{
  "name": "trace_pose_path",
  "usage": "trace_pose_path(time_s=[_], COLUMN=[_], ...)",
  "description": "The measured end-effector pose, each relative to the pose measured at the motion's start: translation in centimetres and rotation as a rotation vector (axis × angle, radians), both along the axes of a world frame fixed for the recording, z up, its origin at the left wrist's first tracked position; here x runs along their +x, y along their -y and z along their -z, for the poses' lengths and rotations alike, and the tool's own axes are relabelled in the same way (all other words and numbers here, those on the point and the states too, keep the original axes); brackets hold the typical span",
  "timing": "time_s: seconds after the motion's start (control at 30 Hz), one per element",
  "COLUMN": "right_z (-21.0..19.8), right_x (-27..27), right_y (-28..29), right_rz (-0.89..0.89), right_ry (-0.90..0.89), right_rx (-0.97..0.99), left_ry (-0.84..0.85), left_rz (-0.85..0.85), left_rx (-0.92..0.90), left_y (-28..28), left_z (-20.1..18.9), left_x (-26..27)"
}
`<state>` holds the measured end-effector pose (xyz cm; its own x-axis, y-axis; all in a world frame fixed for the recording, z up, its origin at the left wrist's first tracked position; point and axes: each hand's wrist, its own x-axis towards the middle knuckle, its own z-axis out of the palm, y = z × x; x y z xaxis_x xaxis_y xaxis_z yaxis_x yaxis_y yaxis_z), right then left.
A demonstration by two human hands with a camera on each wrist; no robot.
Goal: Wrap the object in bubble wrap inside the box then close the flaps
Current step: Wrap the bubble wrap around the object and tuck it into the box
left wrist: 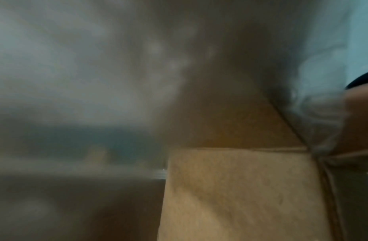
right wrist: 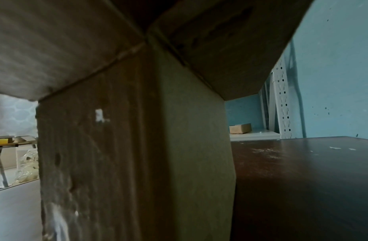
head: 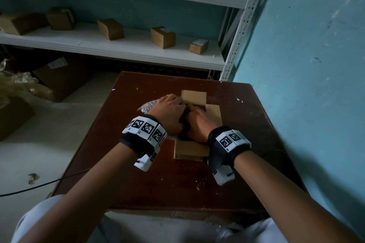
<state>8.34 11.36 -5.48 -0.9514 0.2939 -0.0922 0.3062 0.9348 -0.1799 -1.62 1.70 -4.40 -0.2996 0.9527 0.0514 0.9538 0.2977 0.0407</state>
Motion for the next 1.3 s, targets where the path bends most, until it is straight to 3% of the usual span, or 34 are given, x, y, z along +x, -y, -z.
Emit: trace_pose_path(time_s=[0.5, 0.63, 0.77, 0.87, 1.1, 1.3], right_z=[-0.6, -0.7, -1.7, -1.8, -0.8, -0.8], right_x=[-0.8, -0.4, 0.7, 1.7, 2.1, 2.1], right_y=[0.3, -0.3, -0.7, -1.1, -1.4, -1.4], right_rz=[-0.005, -0.015, -0.005, 0.0, -0.047, -0.05], right_ry=[0.142, 0.168, 0.028, -0.059, -0.021, -0.035], right_rx=[0.103, 0.049, -0.138, -0.162, -0.149, -0.216], left_ry=[-0.019, -0.106, -0.126, -0.082, -0.127, -0.082], left_rz=[-0.006, 0.033, 0.039, 0.017, 0.059, -0.024], left_rx=[-0.011, -0.09, -0.114, -0.121, -0.154, -0.188], left_y=[0.3, 0.5, 0.6, 0.6, -0.2, -1.1], left_z=[-0.1, -0.6, -1.2, -1.6, -1.8, -1.1], left_x=[-0.3, -0.3, -0.1, 0.3, 0.9, 1.0])
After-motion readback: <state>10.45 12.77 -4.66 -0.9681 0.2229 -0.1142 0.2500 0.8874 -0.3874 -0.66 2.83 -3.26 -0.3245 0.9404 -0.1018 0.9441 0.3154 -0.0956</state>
